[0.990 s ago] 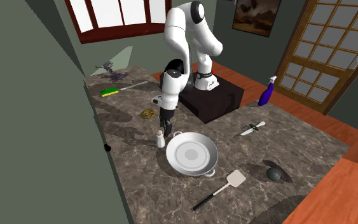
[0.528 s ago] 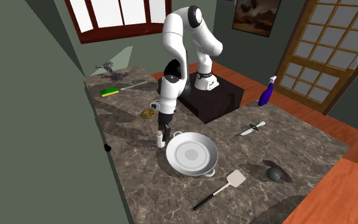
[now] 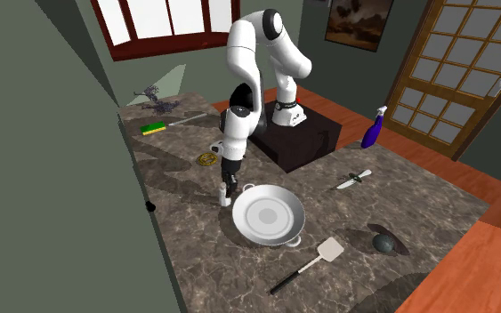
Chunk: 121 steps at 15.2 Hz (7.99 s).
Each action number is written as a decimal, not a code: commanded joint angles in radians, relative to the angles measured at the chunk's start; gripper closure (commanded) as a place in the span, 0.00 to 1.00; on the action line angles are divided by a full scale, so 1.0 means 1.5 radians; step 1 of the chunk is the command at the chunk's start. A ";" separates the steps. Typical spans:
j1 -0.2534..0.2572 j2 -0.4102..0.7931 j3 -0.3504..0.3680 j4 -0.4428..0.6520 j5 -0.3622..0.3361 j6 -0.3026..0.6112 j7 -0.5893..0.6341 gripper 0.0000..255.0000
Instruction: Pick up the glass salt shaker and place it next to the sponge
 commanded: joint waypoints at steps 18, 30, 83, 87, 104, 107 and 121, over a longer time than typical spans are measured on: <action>-0.040 -0.063 0.052 -0.024 0.054 -0.042 -0.046 1.00; -0.091 -0.141 0.120 -0.037 0.135 -0.103 -0.111 1.00; -0.654 -0.211 0.142 -0.007 0.479 -0.163 -0.917 1.00; -0.675 -0.164 0.125 0.065 0.472 -0.197 -0.964 1.00; -0.675 -0.031 0.076 0.164 0.432 -0.177 -1.013 1.00; -0.669 -0.014 0.069 0.162 0.424 -0.159 -1.011 1.00; -0.642 0.071 0.032 0.171 0.393 -0.084 -1.004 1.00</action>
